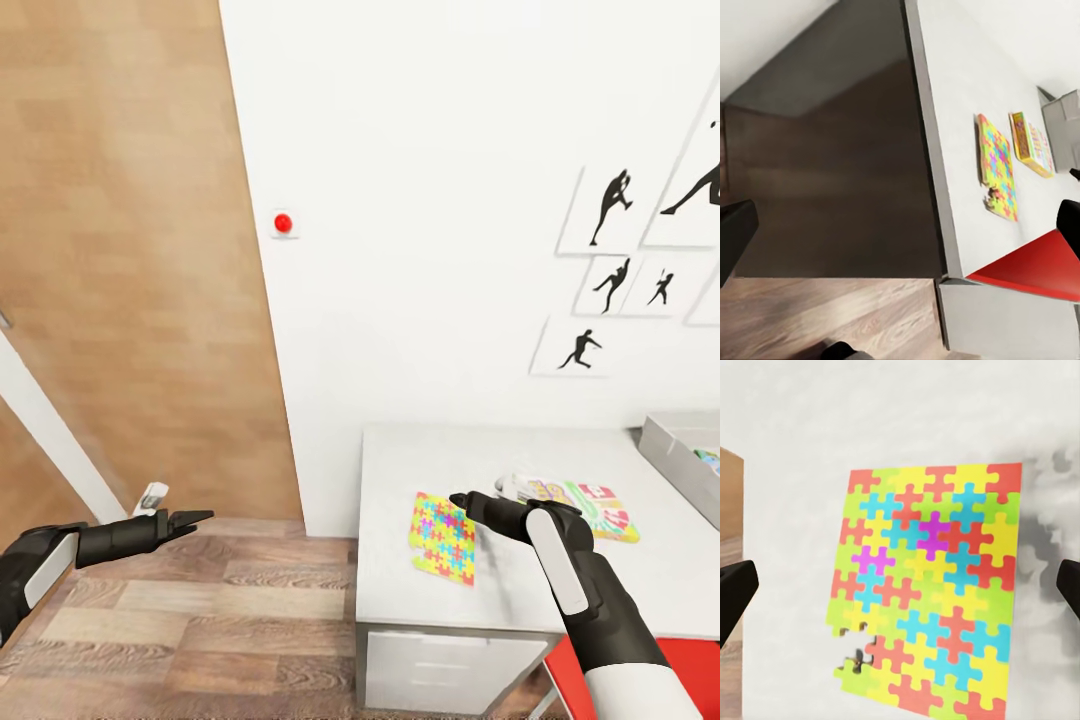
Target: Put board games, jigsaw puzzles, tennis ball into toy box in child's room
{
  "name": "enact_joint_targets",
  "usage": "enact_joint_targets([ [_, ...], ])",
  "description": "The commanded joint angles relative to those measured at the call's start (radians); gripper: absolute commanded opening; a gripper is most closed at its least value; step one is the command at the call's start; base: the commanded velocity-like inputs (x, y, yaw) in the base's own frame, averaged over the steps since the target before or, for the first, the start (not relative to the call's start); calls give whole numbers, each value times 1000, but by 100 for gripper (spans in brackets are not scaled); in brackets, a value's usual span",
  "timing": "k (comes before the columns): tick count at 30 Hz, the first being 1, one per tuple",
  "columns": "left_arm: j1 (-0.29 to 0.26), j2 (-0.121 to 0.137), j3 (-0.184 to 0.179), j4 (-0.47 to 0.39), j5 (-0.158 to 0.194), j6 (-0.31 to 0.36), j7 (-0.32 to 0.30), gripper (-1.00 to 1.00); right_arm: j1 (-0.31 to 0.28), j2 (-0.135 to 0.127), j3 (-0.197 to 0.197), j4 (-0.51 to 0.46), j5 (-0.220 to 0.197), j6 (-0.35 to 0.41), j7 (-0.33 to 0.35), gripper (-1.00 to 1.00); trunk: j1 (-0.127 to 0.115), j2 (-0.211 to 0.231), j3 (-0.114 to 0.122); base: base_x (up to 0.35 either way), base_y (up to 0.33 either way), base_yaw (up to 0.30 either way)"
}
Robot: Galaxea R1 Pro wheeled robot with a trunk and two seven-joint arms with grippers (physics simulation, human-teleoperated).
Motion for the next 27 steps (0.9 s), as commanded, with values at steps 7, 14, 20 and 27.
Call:
enact_joint_targets([
  [7,-1,2,-5,0,9,7,11,100,-1,0,0,3,-13,-21,-7,100,0,-2,-14,0,0,0],
  [14,-1,1,-5,1,9,7,15,100,-1,-1,0,18,-13,-31,-6,100,0,-2,-25,0,0,0],
  [20,-1,1,-5,1,9,7,15,100,-1,-2,0,21,-13,-34,-5,100,0,-2,-35,0,0,0],
  [27,-1,0,-5,1,9,7,16,100,-1,-2,0,22,-14,-34,-3,100,0,-2,-46,0,0,0],
])
